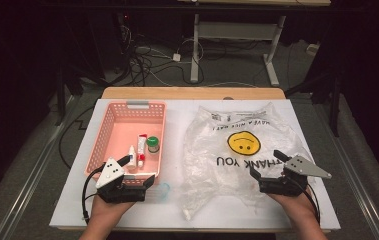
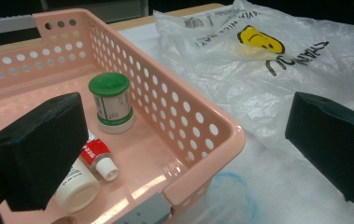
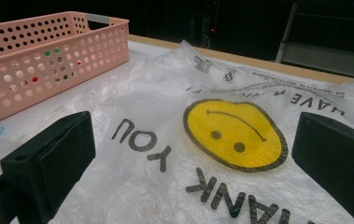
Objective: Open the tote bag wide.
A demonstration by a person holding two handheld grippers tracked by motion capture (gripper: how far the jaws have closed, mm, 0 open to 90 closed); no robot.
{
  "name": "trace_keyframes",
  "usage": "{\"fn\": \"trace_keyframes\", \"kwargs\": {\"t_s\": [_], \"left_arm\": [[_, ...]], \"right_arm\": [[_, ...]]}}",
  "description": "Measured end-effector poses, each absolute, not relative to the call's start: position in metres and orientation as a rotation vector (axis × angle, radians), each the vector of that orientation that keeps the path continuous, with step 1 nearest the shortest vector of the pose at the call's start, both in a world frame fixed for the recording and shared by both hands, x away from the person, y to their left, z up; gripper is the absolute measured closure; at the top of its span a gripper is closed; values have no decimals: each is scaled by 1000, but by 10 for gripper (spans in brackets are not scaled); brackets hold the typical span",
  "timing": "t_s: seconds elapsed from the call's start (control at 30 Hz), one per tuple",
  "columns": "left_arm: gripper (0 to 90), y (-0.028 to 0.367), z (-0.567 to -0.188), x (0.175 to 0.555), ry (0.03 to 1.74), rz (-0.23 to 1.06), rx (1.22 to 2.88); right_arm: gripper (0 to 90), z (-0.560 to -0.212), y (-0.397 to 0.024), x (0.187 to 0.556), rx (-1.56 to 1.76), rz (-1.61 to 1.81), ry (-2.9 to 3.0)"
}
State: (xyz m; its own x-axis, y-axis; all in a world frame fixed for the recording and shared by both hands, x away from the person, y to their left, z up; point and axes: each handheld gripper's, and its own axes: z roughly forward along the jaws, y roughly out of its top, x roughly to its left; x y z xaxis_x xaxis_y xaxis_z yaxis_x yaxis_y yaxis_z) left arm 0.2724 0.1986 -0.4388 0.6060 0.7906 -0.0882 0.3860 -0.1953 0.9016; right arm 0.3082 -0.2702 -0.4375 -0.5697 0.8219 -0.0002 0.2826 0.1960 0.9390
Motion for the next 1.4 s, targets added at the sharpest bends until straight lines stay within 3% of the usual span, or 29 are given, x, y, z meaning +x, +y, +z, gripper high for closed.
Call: {"fn": "trace_keyframes", "kwargs": {"t_s": [0.6,0.9,1.4], "left_arm": [[0,195,-439,276,952,485,1820],[0,198,-436,273,956,487,1810],[0,198,-435,273,952,514,1817]], "right_arm": [[0,-430,-278,305,1051,1348,1952],[5,-422,-304,308,1118,1293,1919],[142,-433,-364,316,1331,1173,1849]]}}
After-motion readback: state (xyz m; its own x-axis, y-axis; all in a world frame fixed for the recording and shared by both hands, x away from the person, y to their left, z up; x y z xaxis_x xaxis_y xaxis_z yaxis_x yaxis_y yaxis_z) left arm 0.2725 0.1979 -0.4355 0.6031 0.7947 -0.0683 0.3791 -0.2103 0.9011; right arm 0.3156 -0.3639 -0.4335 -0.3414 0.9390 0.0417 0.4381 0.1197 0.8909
